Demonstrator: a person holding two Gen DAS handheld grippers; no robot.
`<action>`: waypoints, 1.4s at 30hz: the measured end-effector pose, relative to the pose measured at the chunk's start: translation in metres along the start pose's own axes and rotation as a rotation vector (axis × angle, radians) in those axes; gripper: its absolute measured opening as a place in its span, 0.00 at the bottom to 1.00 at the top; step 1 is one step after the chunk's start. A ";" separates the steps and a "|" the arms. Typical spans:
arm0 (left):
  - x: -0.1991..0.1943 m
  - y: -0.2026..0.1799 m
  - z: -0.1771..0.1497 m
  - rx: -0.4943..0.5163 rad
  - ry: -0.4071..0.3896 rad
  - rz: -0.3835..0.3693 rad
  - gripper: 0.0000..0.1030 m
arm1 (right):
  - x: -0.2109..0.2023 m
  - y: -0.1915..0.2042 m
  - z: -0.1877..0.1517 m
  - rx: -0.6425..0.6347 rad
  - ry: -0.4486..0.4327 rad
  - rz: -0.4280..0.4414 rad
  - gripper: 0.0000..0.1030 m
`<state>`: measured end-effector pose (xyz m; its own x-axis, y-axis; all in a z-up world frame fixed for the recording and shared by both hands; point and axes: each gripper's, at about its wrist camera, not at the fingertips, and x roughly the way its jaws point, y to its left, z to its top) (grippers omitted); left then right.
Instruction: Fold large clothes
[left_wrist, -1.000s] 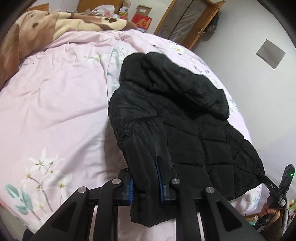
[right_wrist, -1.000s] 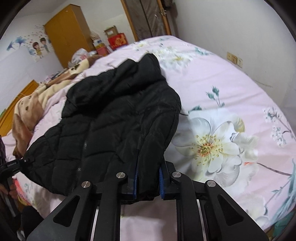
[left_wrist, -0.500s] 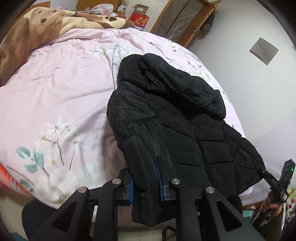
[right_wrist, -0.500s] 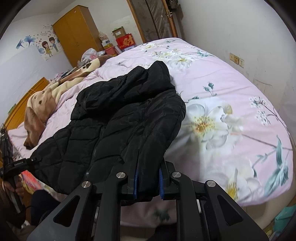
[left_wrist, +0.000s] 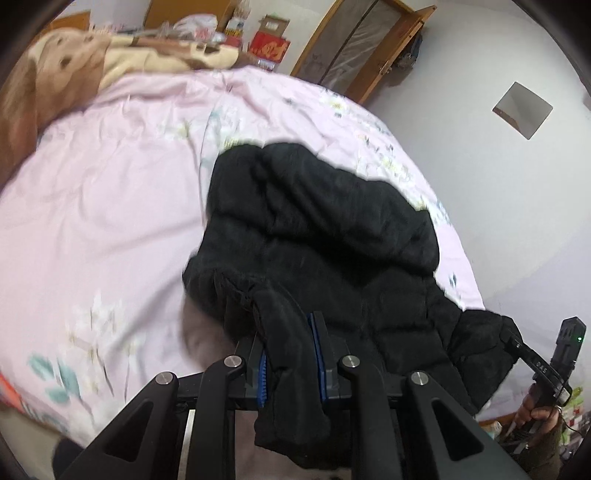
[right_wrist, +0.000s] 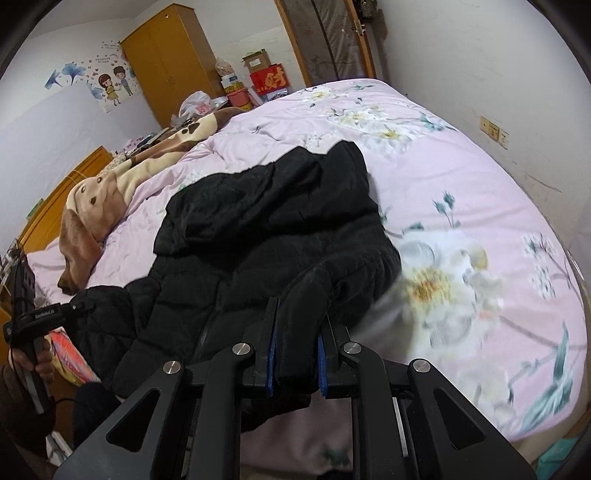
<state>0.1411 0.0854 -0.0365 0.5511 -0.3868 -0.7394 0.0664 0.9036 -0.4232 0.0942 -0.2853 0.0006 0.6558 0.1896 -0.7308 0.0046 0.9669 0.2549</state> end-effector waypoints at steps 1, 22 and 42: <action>0.000 -0.005 0.012 0.012 -0.012 -0.003 0.19 | 0.002 0.003 0.009 -0.007 -0.004 -0.003 0.16; 0.089 0.019 0.195 -0.124 -0.011 0.123 0.19 | 0.099 -0.017 0.181 0.138 0.057 -0.031 0.16; 0.110 0.096 0.229 -0.261 -0.116 -0.001 0.75 | 0.168 -0.060 0.218 0.255 0.091 0.052 0.32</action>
<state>0.3982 0.1715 -0.0381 0.6436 -0.3506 -0.6804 -0.1413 0.8192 -0.5558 0.3682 -0.3484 0.0009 0.5896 0.2632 -0.7636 0.1706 0.8835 0.4363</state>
